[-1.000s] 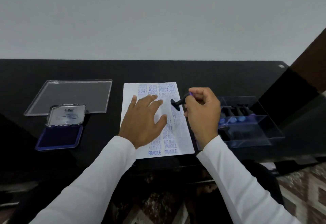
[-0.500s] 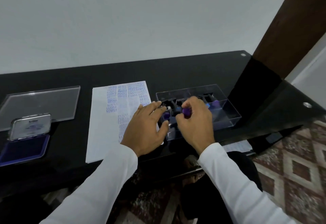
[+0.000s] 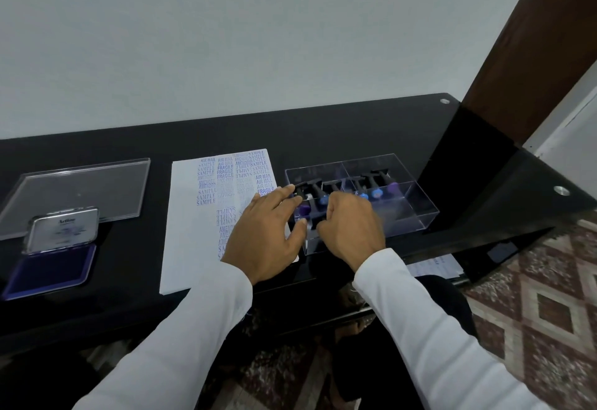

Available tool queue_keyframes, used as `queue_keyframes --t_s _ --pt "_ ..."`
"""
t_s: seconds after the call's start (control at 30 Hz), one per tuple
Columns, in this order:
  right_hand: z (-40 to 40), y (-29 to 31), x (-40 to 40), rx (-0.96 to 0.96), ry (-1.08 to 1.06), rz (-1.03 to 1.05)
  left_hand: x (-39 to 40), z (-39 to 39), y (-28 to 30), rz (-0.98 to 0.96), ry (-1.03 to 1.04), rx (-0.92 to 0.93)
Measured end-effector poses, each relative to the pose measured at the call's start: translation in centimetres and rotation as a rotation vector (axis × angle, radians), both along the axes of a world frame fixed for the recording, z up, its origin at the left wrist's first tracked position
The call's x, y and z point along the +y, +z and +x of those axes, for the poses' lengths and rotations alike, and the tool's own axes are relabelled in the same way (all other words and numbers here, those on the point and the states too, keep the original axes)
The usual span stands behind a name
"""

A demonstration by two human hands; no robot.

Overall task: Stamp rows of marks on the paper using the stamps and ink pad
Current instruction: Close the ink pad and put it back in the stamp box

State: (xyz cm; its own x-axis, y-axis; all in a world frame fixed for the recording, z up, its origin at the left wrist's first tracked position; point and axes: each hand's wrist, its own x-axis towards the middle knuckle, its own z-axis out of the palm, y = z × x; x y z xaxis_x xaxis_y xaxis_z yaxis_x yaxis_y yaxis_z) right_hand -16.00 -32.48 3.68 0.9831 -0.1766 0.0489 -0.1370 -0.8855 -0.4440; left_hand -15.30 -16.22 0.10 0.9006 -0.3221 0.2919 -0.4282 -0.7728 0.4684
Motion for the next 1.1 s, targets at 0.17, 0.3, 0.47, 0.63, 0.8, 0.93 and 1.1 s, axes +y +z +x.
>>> queue_keyframes --t_s 0.17,0.3,0.47,0.63,0.8,0.93,1.1 --pt "0.3 0.1 0.5 0.029 -0.038 -0.015 0.0 -0.1 0.0 0.003 0.006 0.007" --pt "0.7 -0.1 0.5 0.06 -0.047 -0.016 -0.1 -0.1 0.0 -0.002 0.014 0.007" --pt "0.6 -0.9 0.6 -0.017 -0.051 -0.021 -0.2 -0.1 0.0 -0.001 0.025 0.025" --pt "0.2 -1.1 0.6 -0.133 -0.015 -0.013 -0.1 0.0 0.0 -0.009 0.022 0.034" --pt "0.0 0.1 2.2 -0.197 0.036 -0.066 1.4 -0.6 0.4 -0.032 0.045 0.029" --pt "0.4 0.4 5.6 -0.24 0.121 -0.058 4.7 -1.1 0.9 0.007 0.117 0.052" --pt "0.6 0.1 11.3 -0.239 0.283 -0.017 11.0 -2.4 1.6 0.039 0.226 -0.002"
